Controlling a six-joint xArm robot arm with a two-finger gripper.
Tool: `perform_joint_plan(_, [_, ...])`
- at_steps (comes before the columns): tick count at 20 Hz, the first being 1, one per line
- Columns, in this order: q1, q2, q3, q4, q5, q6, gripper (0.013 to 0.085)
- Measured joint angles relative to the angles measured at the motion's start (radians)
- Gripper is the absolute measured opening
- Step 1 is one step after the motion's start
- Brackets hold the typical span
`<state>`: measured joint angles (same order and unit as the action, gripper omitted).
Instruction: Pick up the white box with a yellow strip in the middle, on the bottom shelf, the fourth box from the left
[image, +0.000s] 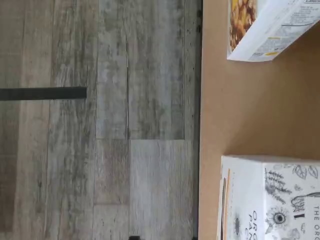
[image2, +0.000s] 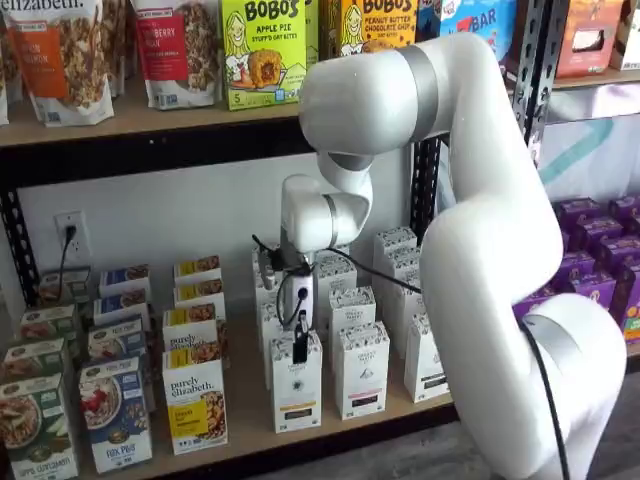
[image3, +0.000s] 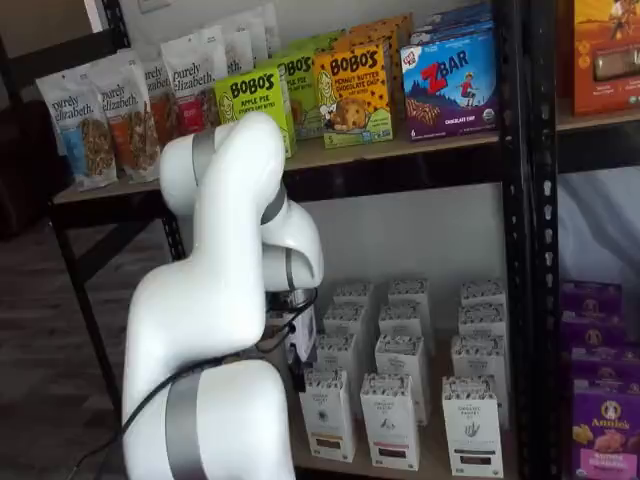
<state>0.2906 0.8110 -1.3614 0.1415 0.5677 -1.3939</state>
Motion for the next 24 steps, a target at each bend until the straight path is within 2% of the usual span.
perform_joint_plan(8, [0.003, 0.032, -0.046, 0.008, 0.015, -0.002, 0.085])
perform_joint_plan(12, [-0.004, 0.063, -0.087, -0.01, 0.022, 0.006, 0.085])
perform_joint_plan(16, [-0.015, 0.11, -0.147, -0.04, 0.043, 0.022, 0.085])
perform_joint_plan(24, [-0.029, 0.213, -0.291, -0.053, 0.094, 0.021, 0.085])
